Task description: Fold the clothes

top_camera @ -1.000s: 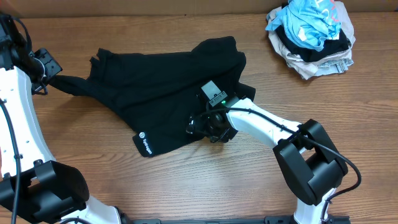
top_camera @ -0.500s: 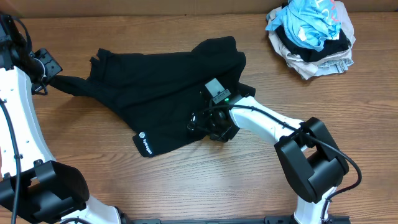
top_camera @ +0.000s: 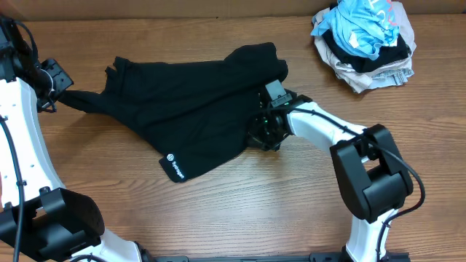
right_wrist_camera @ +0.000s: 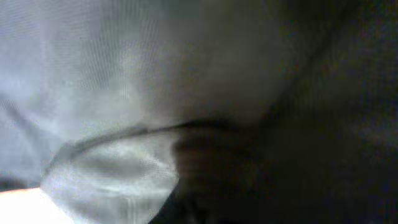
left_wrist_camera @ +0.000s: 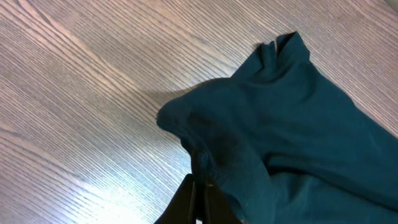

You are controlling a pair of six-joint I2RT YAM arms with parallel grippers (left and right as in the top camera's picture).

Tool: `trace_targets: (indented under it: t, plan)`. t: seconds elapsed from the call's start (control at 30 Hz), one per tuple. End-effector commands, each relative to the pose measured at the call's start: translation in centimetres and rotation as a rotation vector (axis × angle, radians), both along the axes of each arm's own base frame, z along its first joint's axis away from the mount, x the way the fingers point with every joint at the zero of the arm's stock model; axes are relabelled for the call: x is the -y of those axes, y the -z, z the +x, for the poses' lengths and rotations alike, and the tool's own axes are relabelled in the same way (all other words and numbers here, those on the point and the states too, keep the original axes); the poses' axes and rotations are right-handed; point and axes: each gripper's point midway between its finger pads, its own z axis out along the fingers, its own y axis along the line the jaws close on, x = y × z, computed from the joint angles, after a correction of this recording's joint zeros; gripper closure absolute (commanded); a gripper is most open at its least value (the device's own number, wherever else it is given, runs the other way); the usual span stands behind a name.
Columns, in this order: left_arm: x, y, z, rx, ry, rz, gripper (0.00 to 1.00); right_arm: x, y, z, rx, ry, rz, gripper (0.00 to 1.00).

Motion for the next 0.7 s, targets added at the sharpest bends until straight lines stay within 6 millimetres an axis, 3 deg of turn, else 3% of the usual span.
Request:
trace_targets:
  t: [0.0, 0.1, 0.23, 0.4, 0.57, 0.67]
  plan:
    - [0.1, 0.0, 0.2, 0.000, 0.021, 0.005, 0.96, 4.2, 2.7, 0.3, -0.020, 0.005, -0.136, 0.96]
    - [0.1, 0.0, 0.2, 0.000, 0.022, 0.005, 0.96, 6.4, 1.5, 1.5, -0.008, -0.025, -0.143, 0.96]
    - [0.4, 0.1, 0.2, -0.005, 0.028, -0.006, 0.96, 10.3, -0.8, 4.6, 0.042, -0.021, -0.141, 0.96]
    - [2.5, 1.2, 0.3, -0.034, 0.077, -0.034, 0.96, 14.9, -4.0, 8.7, 0.146, 0.007, -0.140, 0.96]
    - [5.6, 3.7, 0.7, -0.083, 0.164, -0.043, 0.96, 16.4, -6.3, 9.1, 0.154, -0.029, -0.146, 0.65]
    - [7.3, 5.5, 1.0, -0.103, 0.206, -0.047, 0.96, 16.3, -7.5, 8.6, 0.137, -0.034, -0.145, 0.60]
